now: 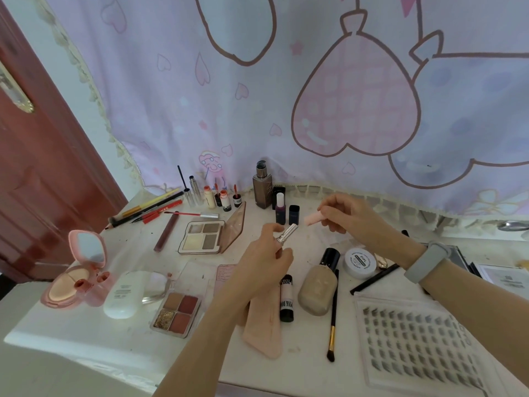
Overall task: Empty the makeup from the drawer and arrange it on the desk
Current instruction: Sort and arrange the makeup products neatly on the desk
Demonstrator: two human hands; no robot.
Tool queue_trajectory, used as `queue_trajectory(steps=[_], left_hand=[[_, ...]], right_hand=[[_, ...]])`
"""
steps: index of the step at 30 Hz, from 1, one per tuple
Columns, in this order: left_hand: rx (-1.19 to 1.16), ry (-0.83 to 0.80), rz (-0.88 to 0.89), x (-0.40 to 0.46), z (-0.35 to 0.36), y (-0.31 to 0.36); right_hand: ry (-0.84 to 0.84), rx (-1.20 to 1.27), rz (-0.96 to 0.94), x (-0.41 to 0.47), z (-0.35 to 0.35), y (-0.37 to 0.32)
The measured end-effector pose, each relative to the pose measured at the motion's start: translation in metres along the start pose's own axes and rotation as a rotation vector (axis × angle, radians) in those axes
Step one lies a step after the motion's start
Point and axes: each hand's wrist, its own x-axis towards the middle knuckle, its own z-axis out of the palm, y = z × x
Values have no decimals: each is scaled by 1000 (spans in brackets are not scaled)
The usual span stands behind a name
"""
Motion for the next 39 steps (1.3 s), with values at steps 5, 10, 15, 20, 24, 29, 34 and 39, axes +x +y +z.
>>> queue_trajectory(steps=[5,10,15,20,24,29,34,39], left_hand=[[-198,71,-87,7,-5,-1],[-255,201,-27,23,-2,4],[-16,239,-12,33,5,0],[-43,292,-88,38,7,-8],[-22,315,-118,42,9,-12],[21,323,-143,48,14,-19],[16,353,-135,49,14,-17],[41,373,-160,49,14,-17]], right_hand=[[124,412,203,6,-4,12],[83,298,209,10,-1,11],[93,45,140,12,7,10],[-25,14,215,14,8,21],[-85,-110,205,17,12,25],[-31,-137,91,24,20,26],[129,-307,-84,28,21,31],[35,-439,-78,27,31,34]])
